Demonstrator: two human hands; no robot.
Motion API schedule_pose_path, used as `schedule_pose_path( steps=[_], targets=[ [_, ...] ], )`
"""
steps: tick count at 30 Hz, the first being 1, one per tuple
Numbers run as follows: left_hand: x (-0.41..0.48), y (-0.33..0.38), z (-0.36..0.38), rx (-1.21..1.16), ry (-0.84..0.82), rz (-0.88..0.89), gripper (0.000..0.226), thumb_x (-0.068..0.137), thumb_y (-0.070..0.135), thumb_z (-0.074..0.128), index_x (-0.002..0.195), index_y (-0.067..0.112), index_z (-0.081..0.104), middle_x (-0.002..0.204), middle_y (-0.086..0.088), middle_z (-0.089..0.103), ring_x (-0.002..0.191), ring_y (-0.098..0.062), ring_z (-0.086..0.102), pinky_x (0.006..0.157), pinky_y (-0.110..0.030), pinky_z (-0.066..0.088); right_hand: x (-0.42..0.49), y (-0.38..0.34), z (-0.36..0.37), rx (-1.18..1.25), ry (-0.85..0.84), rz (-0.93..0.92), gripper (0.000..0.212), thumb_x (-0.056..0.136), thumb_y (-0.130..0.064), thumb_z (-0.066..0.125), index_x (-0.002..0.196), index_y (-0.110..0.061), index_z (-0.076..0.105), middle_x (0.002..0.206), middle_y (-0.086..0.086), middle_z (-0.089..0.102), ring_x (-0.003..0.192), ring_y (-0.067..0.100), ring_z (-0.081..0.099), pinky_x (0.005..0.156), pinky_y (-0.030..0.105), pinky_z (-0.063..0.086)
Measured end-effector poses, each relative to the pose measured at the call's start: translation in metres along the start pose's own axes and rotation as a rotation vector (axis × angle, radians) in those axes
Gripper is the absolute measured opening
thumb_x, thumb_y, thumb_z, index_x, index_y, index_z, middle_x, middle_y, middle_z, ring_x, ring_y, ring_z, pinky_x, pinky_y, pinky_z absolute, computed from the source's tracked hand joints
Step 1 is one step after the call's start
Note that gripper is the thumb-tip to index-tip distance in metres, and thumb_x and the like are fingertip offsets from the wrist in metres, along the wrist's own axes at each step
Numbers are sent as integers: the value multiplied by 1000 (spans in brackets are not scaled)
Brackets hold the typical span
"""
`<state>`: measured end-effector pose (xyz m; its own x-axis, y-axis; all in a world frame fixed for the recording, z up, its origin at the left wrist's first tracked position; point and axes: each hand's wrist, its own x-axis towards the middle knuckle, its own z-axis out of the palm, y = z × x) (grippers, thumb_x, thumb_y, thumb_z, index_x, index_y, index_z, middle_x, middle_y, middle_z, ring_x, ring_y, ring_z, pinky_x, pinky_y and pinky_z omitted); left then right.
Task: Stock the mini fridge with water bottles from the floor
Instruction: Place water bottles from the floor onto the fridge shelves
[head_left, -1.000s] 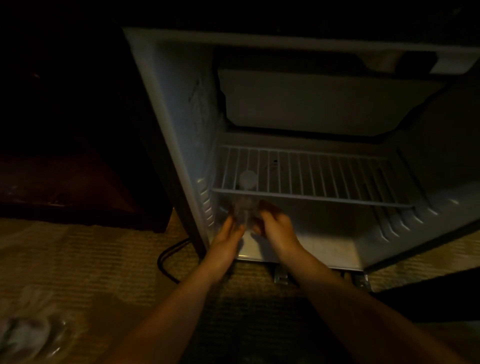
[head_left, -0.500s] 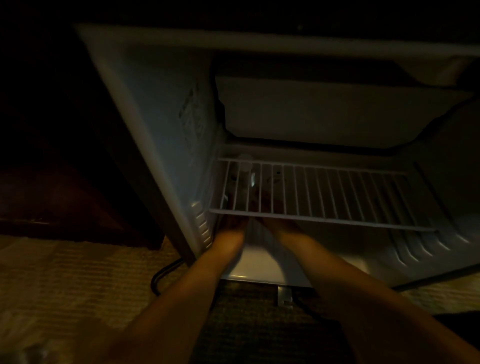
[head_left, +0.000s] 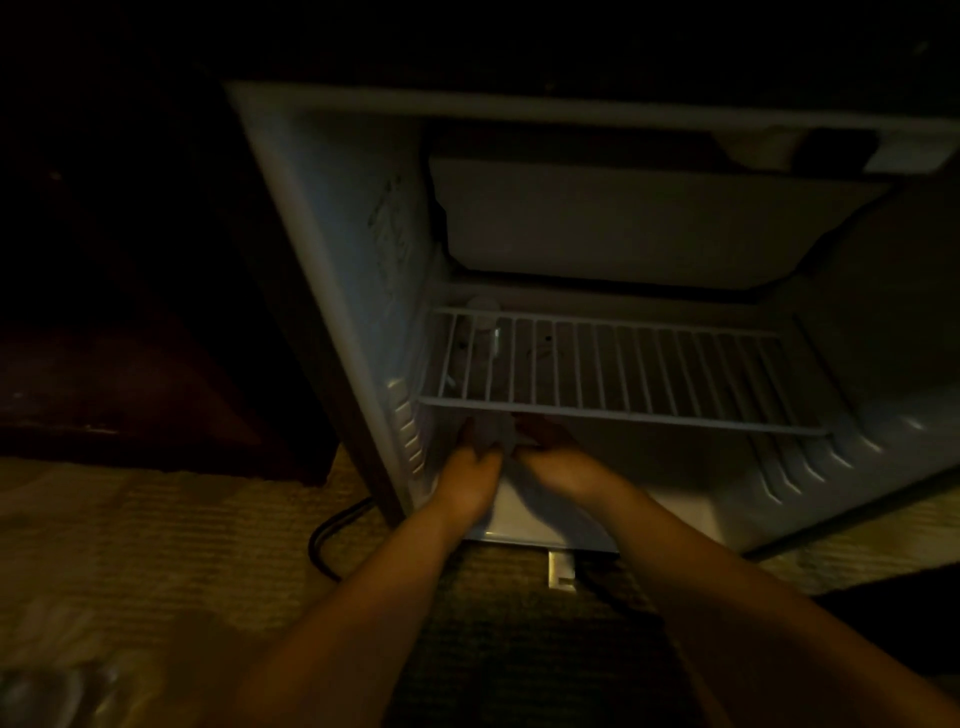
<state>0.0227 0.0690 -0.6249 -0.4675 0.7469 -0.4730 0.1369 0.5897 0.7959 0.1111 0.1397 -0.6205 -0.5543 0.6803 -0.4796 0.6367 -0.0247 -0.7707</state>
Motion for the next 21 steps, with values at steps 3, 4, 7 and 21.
schedule_pose_path(
  steps=[3,4,7,21],
  targets=[
    [-20,-3,-3,-50,-25,-7,44,98,21,38,141,12,32,140,-14,45,128,-29,44,107,-34,33,-18,6,3,-47,-51,-31,54,92,0,46,143,-9,31,146,13,38,136,24,37,104,26,34],
    [-31,-7,-5,-43,-39,-11,42,98,20,38,139,11,35,132,-14,52,121,-28,50,103,-34,38,-28,5,3,-47,-71,-27,53,92,1,47,142,-7,32,145,15,40,134,25,39,105,30,36],
    [-53,-12,-16,27,-86,-5,35,97,20,40,130,9,44,102,-3,56,92,-17,55,74,-23,45,-51,-2,1,-115,-109,-11,46,93,-5,48,138,-5,39,136,16,50,124,27,50,105,34,42],
    [-221,21,-152,672,-150,248,33,94,29,47,122,12,54,121,-10,60,111,-23,57,96,-37,46,-213,-153,2,-850,-431,-194,43,96,-26,46,136,-12,44,133,9,52,115,25,55,97,33,43]
  ],
)
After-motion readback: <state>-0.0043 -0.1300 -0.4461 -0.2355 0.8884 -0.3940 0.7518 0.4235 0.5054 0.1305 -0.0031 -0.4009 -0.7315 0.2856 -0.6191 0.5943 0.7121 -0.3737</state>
